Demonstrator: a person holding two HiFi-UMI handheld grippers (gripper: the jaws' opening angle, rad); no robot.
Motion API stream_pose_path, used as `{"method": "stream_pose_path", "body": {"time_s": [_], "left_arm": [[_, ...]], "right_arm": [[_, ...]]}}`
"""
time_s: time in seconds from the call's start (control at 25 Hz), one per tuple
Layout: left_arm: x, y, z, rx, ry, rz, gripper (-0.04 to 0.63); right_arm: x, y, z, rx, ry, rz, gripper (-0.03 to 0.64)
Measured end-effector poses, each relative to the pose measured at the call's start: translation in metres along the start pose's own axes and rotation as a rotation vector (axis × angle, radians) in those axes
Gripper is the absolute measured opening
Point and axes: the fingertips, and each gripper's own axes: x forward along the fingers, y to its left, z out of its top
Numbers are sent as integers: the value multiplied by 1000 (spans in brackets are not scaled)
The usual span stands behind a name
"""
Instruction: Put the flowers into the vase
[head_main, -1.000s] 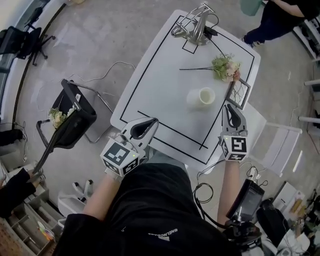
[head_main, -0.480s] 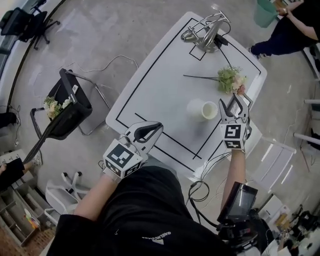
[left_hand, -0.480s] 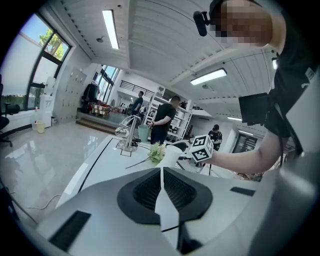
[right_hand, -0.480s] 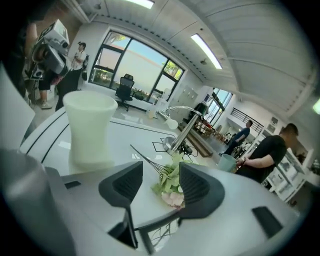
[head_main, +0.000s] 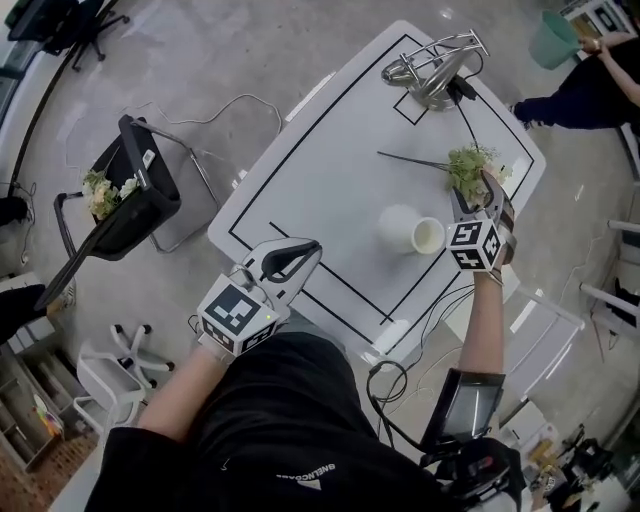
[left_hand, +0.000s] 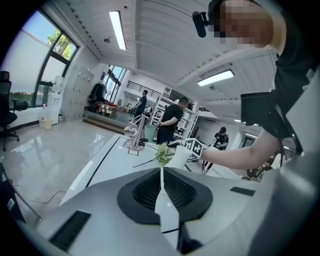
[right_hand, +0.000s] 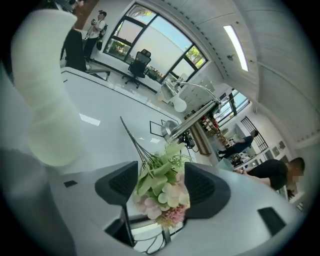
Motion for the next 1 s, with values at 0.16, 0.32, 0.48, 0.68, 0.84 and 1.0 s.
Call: {"method": "stream_pose_path", "body": {"time_s": [0.16,0.32,0.48,0.68,0.84,1.0], "left_arm": [[-3,7,-4,-15,4,15,6],[-8,15,-7,-33,5,36,6],[-11,21,-10,-49,7,51,6],[-15,27,-13,-65,7,62,6],[-20,32,-14,-75,3,69,6],[-24,38,-15,-87,-1,80,6]], "right_arm": [[24,4,-10,-26,58,37,278],[42,12,-17,-32,100,82,279],[55,14,-24,-39,128,101,278],[68,15,-28,-47,152,92,278],[72,14,-30,-56,166,66,278],[78,14,-33,-76,187,59,272]]}}
